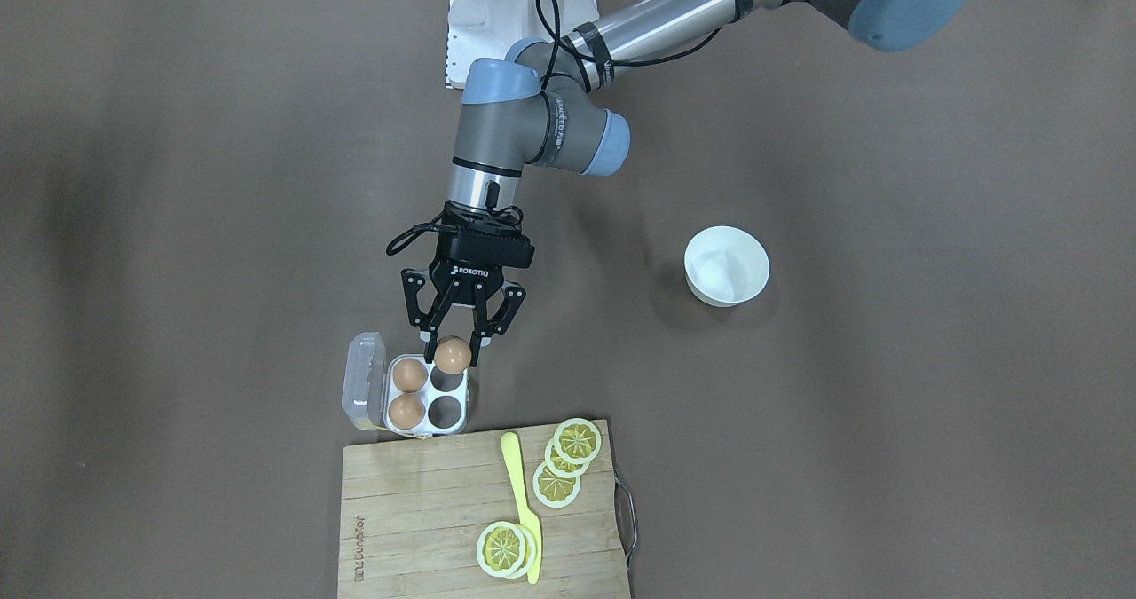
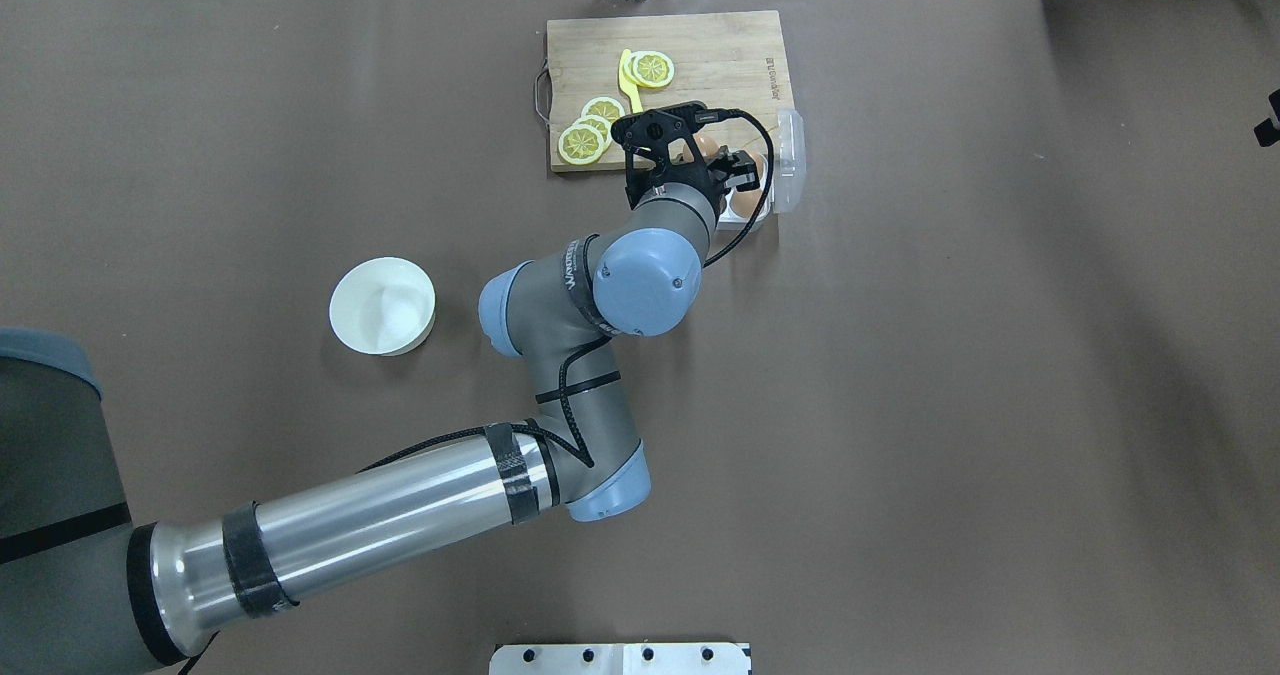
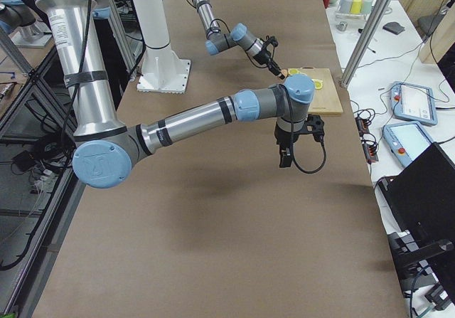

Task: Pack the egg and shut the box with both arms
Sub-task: 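Lower the egg into the empty egg box cup and open the left gripper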

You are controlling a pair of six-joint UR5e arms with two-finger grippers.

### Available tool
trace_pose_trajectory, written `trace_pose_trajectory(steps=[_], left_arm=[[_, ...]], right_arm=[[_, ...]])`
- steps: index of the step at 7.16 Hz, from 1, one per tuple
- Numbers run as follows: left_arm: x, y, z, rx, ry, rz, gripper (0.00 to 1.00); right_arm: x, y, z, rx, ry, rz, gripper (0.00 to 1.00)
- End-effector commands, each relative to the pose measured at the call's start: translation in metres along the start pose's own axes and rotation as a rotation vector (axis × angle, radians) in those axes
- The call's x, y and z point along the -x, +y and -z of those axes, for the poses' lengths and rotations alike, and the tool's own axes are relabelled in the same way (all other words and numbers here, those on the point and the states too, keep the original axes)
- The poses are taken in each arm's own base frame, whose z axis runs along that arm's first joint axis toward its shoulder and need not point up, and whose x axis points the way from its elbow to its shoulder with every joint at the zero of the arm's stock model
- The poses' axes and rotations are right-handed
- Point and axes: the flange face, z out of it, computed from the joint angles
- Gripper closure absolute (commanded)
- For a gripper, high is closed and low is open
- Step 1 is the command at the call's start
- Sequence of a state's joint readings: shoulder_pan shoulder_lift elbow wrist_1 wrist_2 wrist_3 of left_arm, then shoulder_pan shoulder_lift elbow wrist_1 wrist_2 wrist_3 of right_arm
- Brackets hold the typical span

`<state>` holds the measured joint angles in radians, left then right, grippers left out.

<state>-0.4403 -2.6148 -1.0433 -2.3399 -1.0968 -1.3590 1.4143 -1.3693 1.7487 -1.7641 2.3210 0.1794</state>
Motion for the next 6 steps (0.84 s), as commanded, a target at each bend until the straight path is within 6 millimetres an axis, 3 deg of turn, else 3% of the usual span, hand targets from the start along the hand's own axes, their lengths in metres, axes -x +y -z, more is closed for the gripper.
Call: trace_pose_trajectory(steps=[1, 6], left_arm=[[-0.0055, -0.0027, -0.0013, -0.021, -0.006, -0.001, 0.54], [-0.0002, -0.0050, -0.0099, -0.082, -0.041, -0.012, 0.52]], right_arm=[[-0.0002, 0.0002, -0.0002, 0.000, 0.000, 0.000, 0.00], [-0.0011, 0.0073, 0.0009, -0.003, 0.006, 0.002, 0.00]])
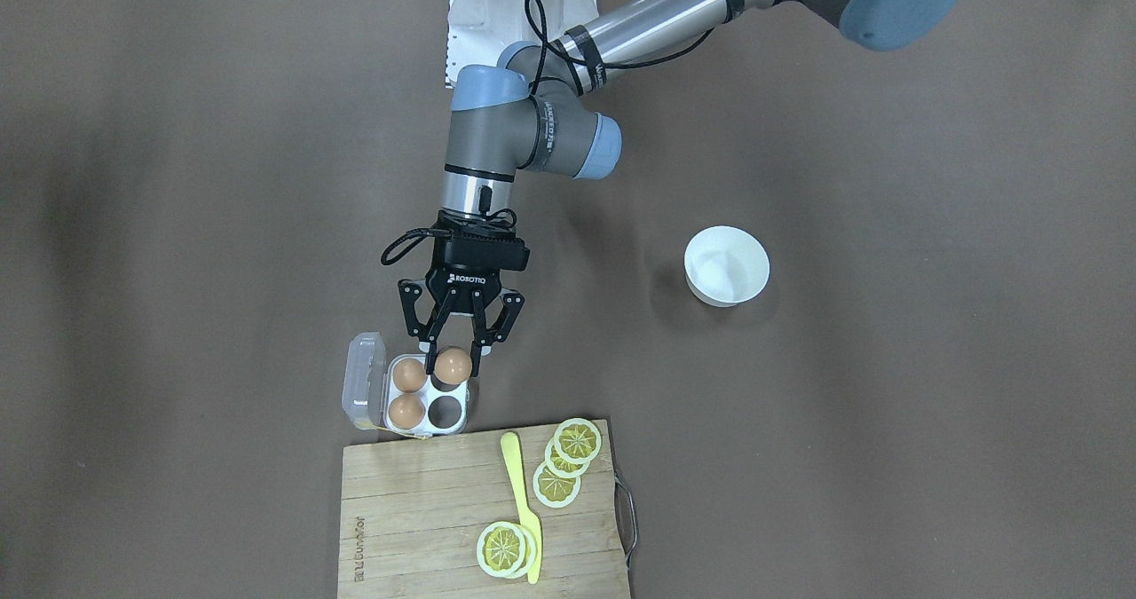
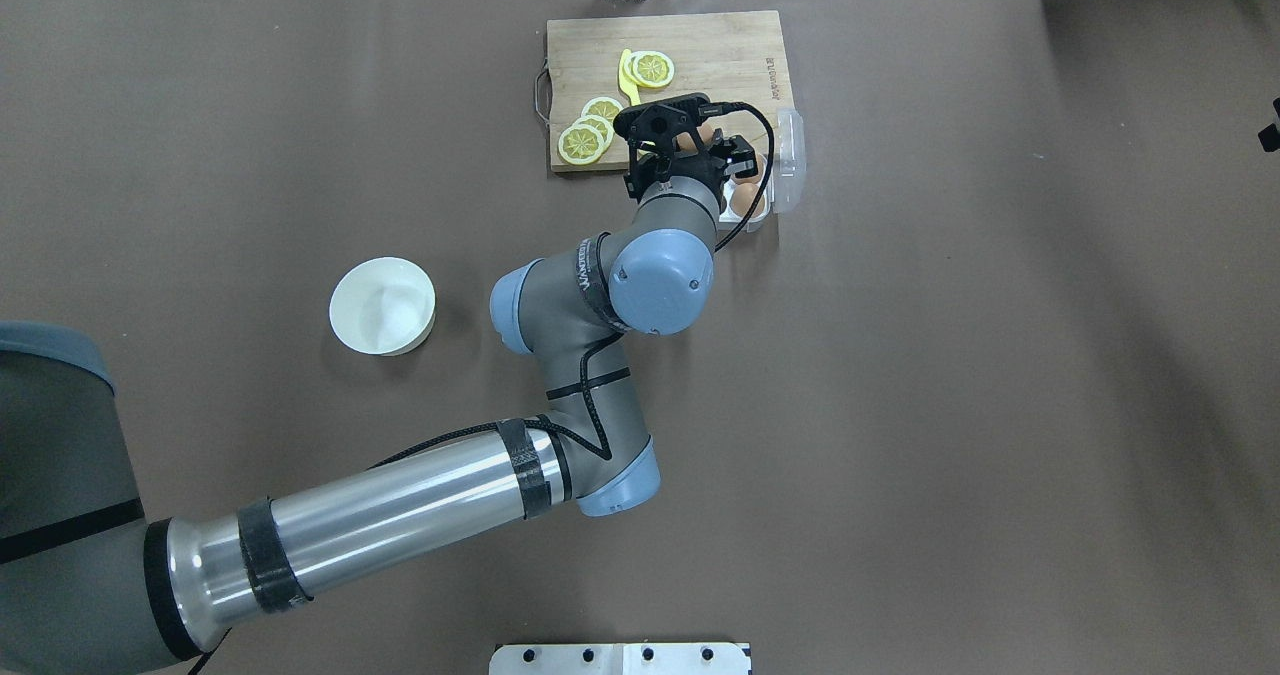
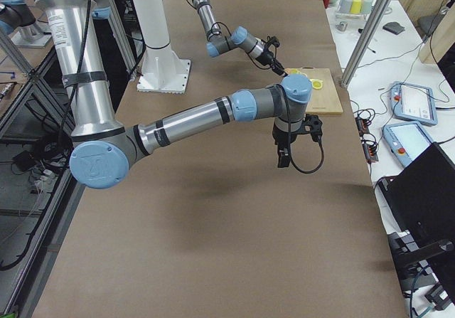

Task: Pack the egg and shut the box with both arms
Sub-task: 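Lower the egg into the empty egg box cup and open the left gripper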

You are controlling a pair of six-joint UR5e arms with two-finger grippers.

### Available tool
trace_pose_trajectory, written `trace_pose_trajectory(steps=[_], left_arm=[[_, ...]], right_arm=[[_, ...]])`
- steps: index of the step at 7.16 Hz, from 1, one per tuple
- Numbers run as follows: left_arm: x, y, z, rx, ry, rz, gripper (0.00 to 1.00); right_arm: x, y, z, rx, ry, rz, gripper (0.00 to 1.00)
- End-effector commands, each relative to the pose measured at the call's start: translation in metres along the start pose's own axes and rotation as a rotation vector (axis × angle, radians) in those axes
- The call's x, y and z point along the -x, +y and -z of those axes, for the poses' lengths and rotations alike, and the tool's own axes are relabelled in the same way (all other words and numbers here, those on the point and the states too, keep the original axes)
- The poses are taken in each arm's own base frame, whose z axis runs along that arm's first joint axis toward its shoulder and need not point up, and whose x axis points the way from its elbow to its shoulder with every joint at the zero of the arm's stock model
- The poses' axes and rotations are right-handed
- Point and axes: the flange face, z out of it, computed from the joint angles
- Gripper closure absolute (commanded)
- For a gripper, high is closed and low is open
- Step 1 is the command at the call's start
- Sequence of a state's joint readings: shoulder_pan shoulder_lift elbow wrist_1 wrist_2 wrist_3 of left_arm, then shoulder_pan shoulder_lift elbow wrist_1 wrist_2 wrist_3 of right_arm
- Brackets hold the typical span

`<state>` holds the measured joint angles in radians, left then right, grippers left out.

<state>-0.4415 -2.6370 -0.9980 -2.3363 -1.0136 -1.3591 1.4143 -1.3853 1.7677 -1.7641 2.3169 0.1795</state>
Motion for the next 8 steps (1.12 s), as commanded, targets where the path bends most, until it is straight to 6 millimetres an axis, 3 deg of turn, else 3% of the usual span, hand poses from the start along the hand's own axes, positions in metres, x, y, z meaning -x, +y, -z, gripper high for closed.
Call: trace_pose_trajectory(steps=[1, 2, 3, 8], left_arm=[[-0.0017, -0.0017, 0.0005, -0.008, 0.001, 0.002, 0.50], [-0.0049, -0.0031, 0.0016, -0.009, 0.004, 0.004, 0.16], [-0.0065, -0.0040, 0.0025, -0.009, 0.006, 0.005, 0.03], [-0.0041, -0.0098, 0.0025, -0.006, 0.013, 0.007, 0.02]], right_arm=[[-0.0001, 0.0006, -0.0001, 0.000, -0.001, 0.000, 0.00], [-0.0006, 0.0005, -0.0007, 0.002, -0.001, -0.001, 0.00], [-0.0009, 0.0004, -0.0007, 0.001, 0.002, -0.001, 0.00], [-0.0011, 0.0004, -0.0007, 0.001, 0.004, -0.001, 0.00]])
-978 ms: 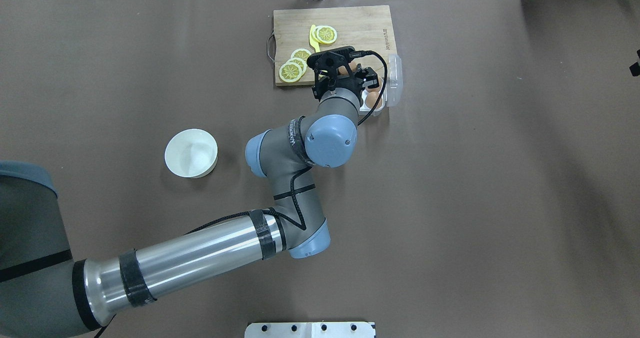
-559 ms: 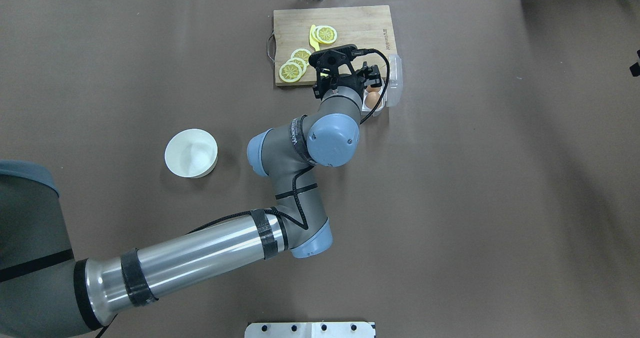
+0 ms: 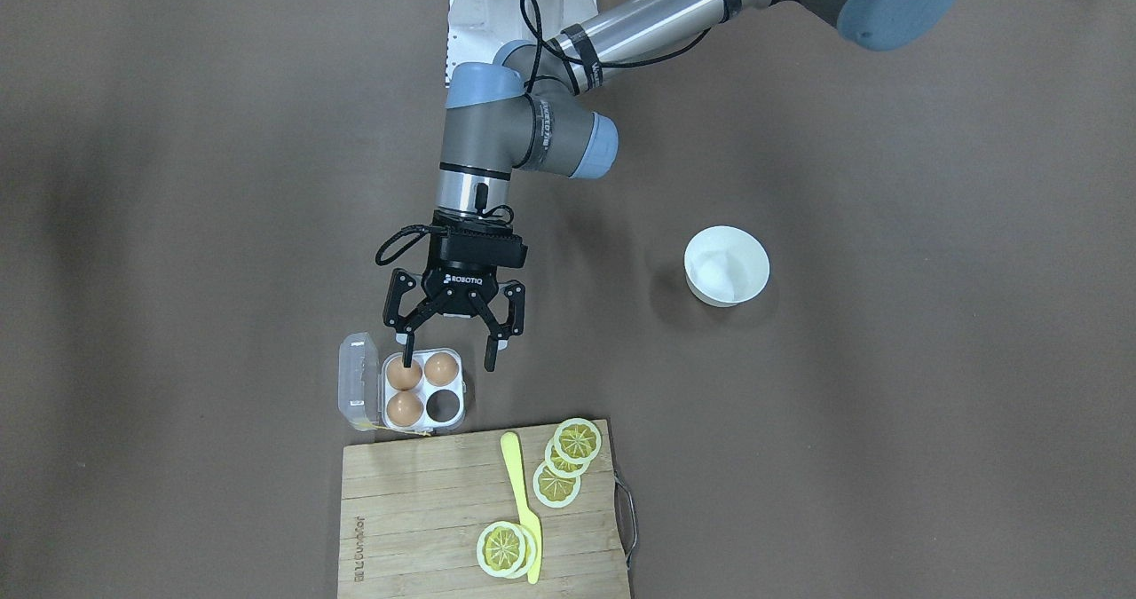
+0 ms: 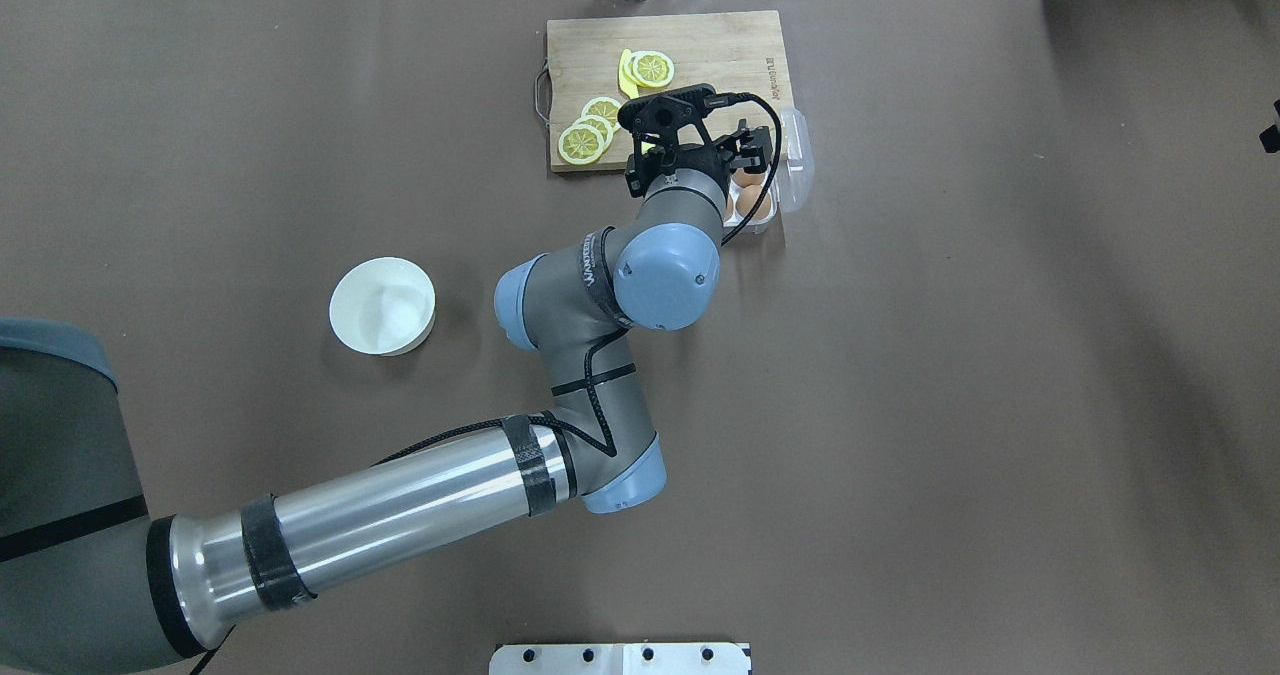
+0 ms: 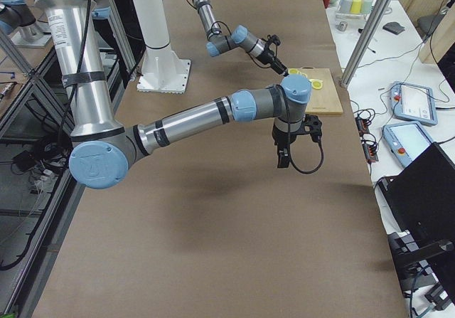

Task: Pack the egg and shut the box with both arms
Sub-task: 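Raise the left gripper away from the box while the right arm moves in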

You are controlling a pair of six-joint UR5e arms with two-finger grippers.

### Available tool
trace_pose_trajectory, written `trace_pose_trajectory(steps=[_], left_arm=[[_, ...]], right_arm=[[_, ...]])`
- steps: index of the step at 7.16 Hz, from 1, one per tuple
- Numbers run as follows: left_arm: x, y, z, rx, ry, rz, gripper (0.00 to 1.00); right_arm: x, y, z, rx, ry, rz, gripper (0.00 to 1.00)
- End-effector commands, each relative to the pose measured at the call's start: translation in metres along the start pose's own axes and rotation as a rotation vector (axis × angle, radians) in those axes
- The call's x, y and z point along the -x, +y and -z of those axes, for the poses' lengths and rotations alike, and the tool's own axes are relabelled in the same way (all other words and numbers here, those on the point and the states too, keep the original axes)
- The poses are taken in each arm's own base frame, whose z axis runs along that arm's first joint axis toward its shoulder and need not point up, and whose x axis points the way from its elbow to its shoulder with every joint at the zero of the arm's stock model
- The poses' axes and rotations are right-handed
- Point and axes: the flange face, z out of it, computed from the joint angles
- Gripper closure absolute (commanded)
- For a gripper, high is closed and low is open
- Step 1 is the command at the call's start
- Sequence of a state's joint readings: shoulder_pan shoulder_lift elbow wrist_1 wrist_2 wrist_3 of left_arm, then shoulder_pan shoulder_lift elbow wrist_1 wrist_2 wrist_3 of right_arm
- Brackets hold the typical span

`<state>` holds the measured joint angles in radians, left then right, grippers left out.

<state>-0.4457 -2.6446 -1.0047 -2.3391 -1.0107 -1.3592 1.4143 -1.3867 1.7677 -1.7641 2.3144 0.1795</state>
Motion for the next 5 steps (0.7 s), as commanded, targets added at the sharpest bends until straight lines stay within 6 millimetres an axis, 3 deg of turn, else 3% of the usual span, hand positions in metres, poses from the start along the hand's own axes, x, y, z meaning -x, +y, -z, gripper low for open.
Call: trace_pose_trajectory(steps=[1, 3, 4, 5], left_arm=[[0.008, -0.017, -0.002, 0.042, 0.017, -0.031, 0.02], [0.071, -0.055, 0.005, 0.159, 0.071, -0.186, 0.03], [0.110, -0.092, 0.002, 0.247, 0.088, -0.204, 0.03], [0.160, -0.141, 0.006, 0.358, 0.102, -0.236, 0.03]], right_arm=[[0.000, 0.000, 0.000, -0.002, 0.005, 0.001, 0.00], [0.009, -0.001, 0.006, -0.016, 0.011, 0.023, 0.00], [0.038, -0.002, 0.006, -0.021, 0.005, 0.077, 0.00], [0.078, -0.001, -0.009, 0.002, -0.007, 0.146, 0.00]])
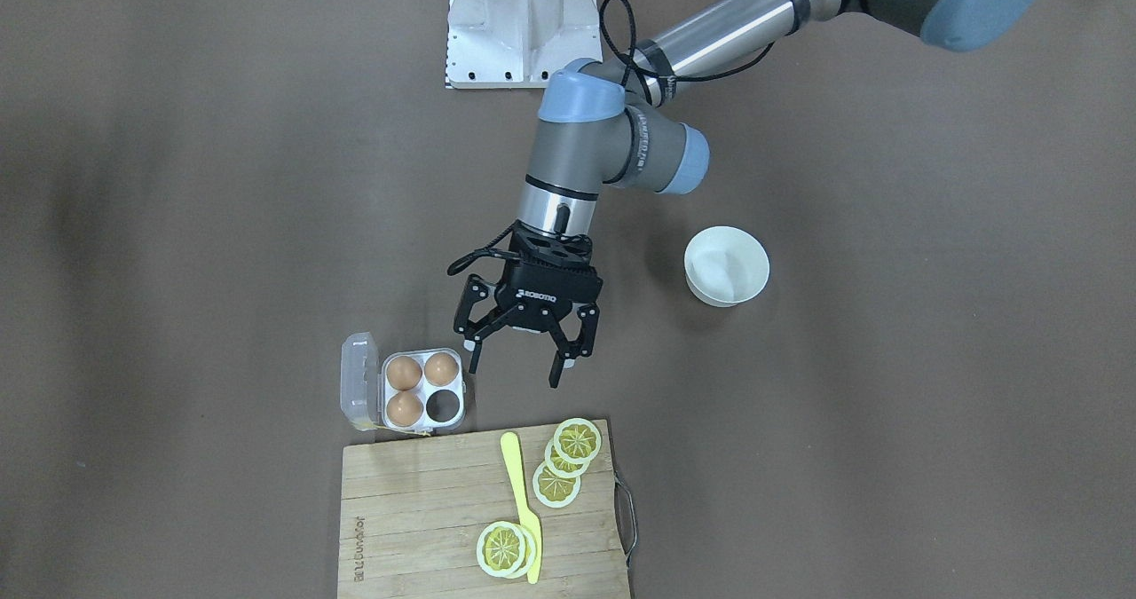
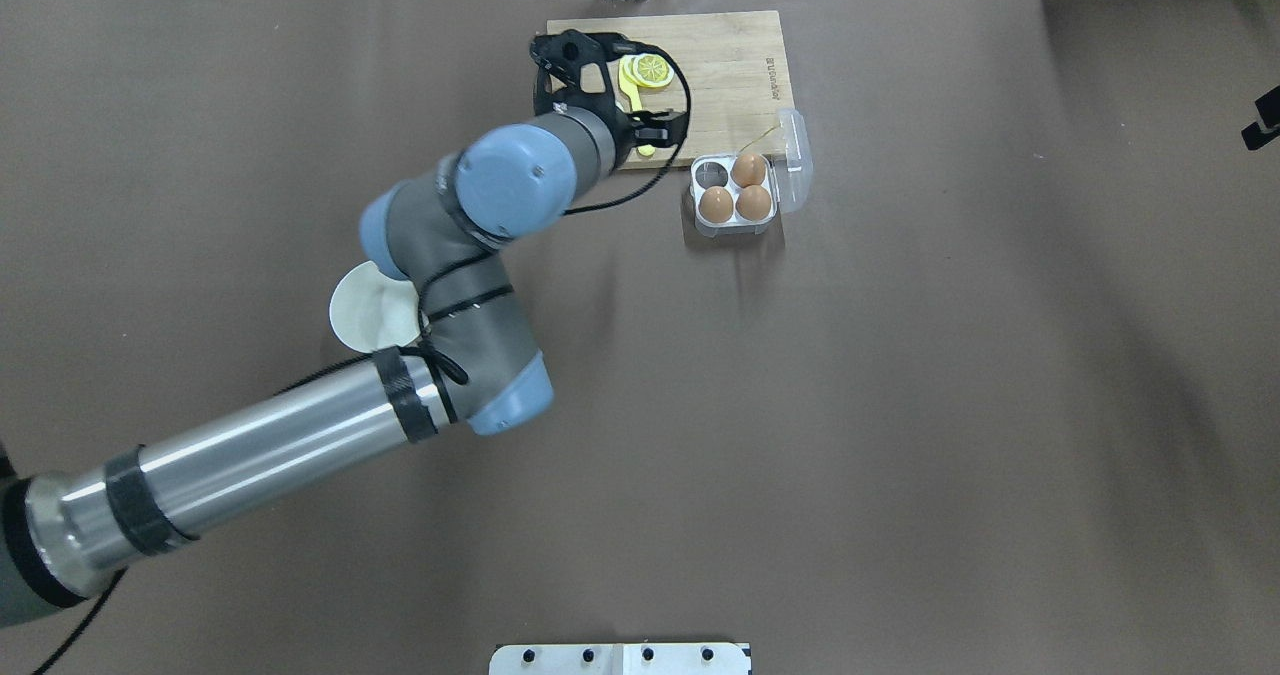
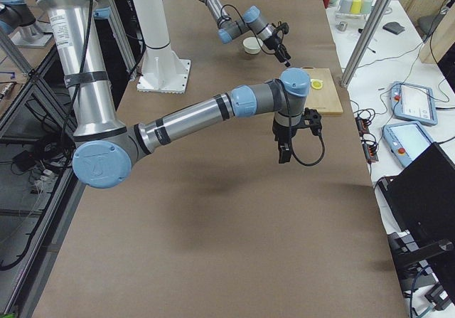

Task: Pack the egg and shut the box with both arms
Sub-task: 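Raise the left gripper away from the box while the right arm moves in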

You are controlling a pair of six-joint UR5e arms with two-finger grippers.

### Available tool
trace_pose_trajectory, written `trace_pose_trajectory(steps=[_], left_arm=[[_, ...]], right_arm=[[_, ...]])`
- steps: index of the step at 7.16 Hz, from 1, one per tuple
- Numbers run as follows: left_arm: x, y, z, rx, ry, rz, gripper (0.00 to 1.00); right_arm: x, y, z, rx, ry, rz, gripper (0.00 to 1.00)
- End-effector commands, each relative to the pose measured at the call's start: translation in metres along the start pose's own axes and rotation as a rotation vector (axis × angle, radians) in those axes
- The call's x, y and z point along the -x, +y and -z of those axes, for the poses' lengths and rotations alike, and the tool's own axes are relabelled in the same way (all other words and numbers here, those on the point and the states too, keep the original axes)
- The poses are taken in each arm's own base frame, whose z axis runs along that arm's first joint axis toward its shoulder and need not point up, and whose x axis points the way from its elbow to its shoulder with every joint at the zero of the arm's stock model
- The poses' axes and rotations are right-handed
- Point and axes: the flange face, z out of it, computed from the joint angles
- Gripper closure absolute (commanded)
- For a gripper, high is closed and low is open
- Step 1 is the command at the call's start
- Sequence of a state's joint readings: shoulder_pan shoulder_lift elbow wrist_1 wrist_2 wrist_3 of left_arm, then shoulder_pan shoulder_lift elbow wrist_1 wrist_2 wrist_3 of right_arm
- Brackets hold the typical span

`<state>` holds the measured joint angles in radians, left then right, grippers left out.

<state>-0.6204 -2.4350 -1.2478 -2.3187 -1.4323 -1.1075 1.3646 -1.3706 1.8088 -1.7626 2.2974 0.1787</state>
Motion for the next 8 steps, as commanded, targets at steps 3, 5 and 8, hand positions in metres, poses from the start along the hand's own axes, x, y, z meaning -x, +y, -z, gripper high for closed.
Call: trace_pose_trajectory(steps=[3, 5, 8], left_arm=[[0.210, -0.101, 0.054, 0.290, 0.023, -0.123, 0.03], [0.286, -0.136, 0.081, 0.343, 0.027, -0.144, 0.04], [0.386, -0.154, 0.117, 0.381, -0.018, -0.264, 0.04]], right_arm=[[0.115, 0.010, -0.052, 0.082, -0.044, 0.181, 0.00], [0.158, 0.012, -0.087, 0.082, -0.073, 0.295, 0.43], [0.275, -0.036, -0.108, 0.028, -0.003, 0.457, 0.55]])
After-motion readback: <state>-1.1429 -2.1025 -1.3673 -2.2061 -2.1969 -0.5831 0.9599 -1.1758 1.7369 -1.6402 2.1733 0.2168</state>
